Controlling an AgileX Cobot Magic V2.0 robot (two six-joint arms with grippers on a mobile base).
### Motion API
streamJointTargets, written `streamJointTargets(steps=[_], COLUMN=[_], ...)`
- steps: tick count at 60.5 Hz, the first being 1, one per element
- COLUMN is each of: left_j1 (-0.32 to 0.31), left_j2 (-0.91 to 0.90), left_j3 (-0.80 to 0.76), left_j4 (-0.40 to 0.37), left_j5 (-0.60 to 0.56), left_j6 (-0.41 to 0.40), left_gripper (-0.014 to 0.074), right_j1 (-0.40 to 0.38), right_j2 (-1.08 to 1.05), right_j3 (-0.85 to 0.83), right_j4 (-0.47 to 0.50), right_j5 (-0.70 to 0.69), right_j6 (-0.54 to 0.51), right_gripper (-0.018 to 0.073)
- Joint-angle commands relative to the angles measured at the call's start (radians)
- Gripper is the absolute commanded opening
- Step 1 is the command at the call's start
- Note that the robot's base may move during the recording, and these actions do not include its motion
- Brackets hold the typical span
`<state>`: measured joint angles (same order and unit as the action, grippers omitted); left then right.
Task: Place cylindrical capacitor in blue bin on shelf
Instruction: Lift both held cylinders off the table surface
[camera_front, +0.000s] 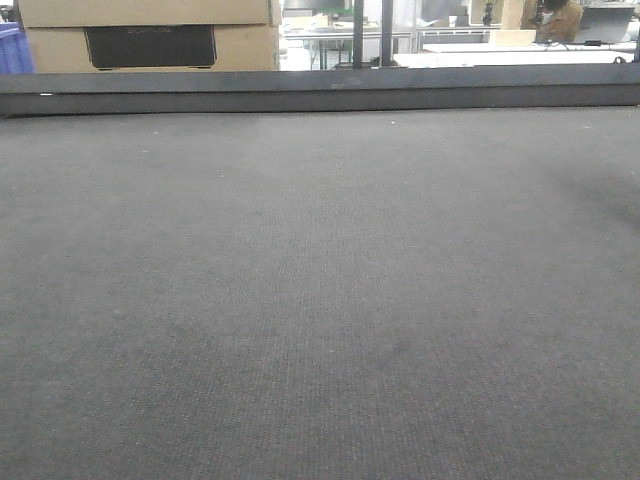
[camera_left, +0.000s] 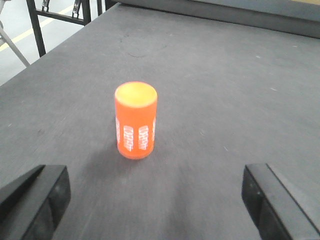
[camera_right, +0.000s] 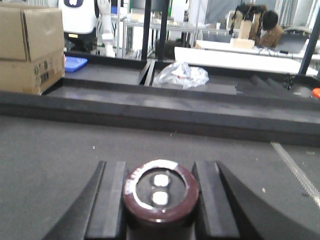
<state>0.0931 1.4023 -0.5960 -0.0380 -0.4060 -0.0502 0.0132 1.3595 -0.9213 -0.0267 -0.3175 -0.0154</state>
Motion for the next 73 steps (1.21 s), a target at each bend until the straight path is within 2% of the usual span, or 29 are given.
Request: streamJointTargets(steps=[1,9,28,38,73], left_j1=[0.003,0.003,0.034,0.059,0.06], left_j2=[0.106,0.243,0.462,0.523,0.673], left_j3=[-0.061,-0.165,-0.351,-0.382,-0.52], left_j4=[-0.007,-0.046,-0.046,-0.046,-0.046], left_j5=[-0.092,-0.12,-0.135,-0.141,-0.181], left_j6=[-0.002,-0.002,-0.002,-0.002,-0.002], left_gripper=[0.0602,0.0602,0.0602,0.0602,0.0602], right_j1=[-0.001,-0.001,-0.001,-0.001,-0.001], right_j2=[-0.013,-0.013,-0.013,-0.013,-0.013], right_j3=[0.004,0.004,0.004,0.004,0.004], right_j4=[-0.004,-0.004,-0.004,-0.004,-0.004], right_j5=[-0.019,-0.003,0.011,0.011,0.013], right_j6=[-0.001,-0.001,-0.001,-0.001,-0.001], right_gripper=[-0.0148,-0.0148,-0.0148,-0.0148,-0.0148])
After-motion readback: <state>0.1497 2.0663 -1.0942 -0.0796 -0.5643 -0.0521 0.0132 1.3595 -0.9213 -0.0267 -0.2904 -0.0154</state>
